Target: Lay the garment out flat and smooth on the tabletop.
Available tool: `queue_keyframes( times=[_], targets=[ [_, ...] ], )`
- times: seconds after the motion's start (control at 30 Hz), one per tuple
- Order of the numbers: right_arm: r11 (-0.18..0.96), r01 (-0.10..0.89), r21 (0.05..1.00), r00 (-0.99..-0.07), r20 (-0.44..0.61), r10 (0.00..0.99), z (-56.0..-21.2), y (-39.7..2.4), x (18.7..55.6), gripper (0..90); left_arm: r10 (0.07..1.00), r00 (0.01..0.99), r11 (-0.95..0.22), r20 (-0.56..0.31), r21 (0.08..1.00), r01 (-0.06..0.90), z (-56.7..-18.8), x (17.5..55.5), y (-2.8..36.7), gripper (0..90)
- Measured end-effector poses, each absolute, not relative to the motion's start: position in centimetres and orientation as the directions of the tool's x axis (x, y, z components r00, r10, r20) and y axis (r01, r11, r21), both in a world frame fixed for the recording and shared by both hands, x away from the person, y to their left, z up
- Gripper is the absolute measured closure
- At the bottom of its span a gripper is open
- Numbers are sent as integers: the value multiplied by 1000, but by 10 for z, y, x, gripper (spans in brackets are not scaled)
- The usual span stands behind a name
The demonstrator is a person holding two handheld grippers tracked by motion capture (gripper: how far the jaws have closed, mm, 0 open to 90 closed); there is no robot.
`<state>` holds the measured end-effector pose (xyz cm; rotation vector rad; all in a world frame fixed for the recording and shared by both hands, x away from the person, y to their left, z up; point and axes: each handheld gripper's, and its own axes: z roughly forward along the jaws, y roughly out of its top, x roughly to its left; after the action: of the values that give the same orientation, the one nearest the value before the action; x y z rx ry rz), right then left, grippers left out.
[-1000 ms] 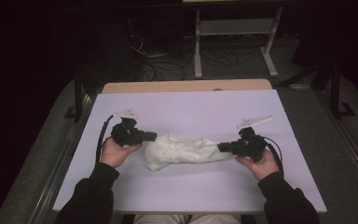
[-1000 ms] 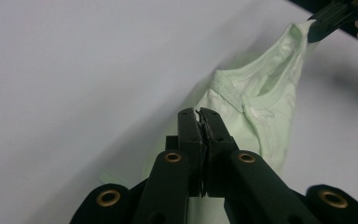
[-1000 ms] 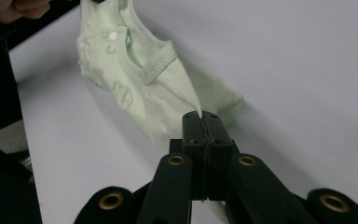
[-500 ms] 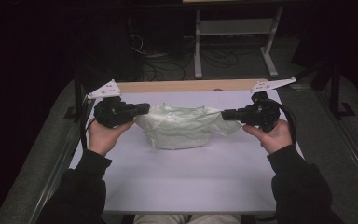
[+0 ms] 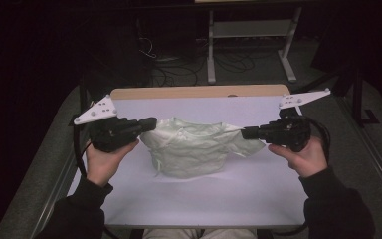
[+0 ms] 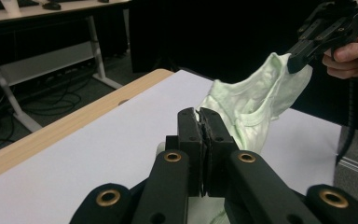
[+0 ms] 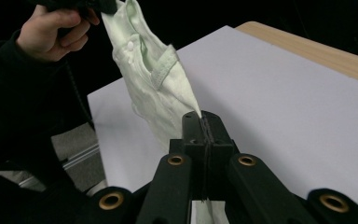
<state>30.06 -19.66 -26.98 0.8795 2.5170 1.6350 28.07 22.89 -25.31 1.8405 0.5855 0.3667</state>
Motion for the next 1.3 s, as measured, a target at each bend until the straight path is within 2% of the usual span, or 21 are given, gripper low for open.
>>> queue_keyframes(
  times=[0.23, 0.43, 0.6, 0.77, 0.9, 1.0, 1.03, 1.1, 1.13, 1.2, 1.23, 1.3],
  targets=[
    [317, 418, 851, -869, 273, 413, -260, -200, 268, 885, 549, 832, -224, -73, 947, 231, -249, 247, 231, 879],
    [305, 414, 858, -882, 295, 368, -245, -205, 243, 885, 546, 836, -212, -61, 955, 208, -244, 217, 232, 878],
    [319, 459, 829, -863, 331, 380, -249, -202, 242, 885, 564, 819, -208, -100, 943, 258, -255, 223, 233, 878],
    [347, 553, 758, -807, 382, 450, -284, -192, 293, 885, 634, 754, -215, -170, 898, 383, -292, 285, 230, 878],
    [319, 629, 709, -742, 425, 518, -315, -184, 365, 886, 695, 668, -153, -266, 853, 499, -326, 357, 231, 879],
    [290, 661, 692, -695, 418, 585, -335, -174, 423, 884, 761, 589, -87, -272, 857, 509, -350, 407, 229, 872],
    [265, 670, 693, -676, 423, 604, -343, -170, 441, 877, 790, 548, -51, -274, 862, 504, -357, 422, 229, 829],
    [179, 674, 717, -602, 393, 695, -359, -164, 471, 631, 846, 451, 40, -283, 879, 475, -370, 441, 235, 651],
    [127, 690, 712, -532, 381, 757, -368, -163, 481, 610, 861, 395, 97, -319, 867, 488, -378, 447, 240, 578],
    [50, 712, 700, -441, 391, 808, -385, -167, 490, 559, 856, 339, 182, -391, 841, 510, -390, 451, 249, 465],
    [18, 722, 692, -403, 399, 823, -391, -170, 491, 532, 861, 328, 181, -389, 836, 517, -394, 450, 252, 441],
    [1, 719, 695, -386, 399, 832, -399, -174, 488, 499, 877, 329, 132, -350, 834, 535, -400, 448, 257, 403]
  ],
)
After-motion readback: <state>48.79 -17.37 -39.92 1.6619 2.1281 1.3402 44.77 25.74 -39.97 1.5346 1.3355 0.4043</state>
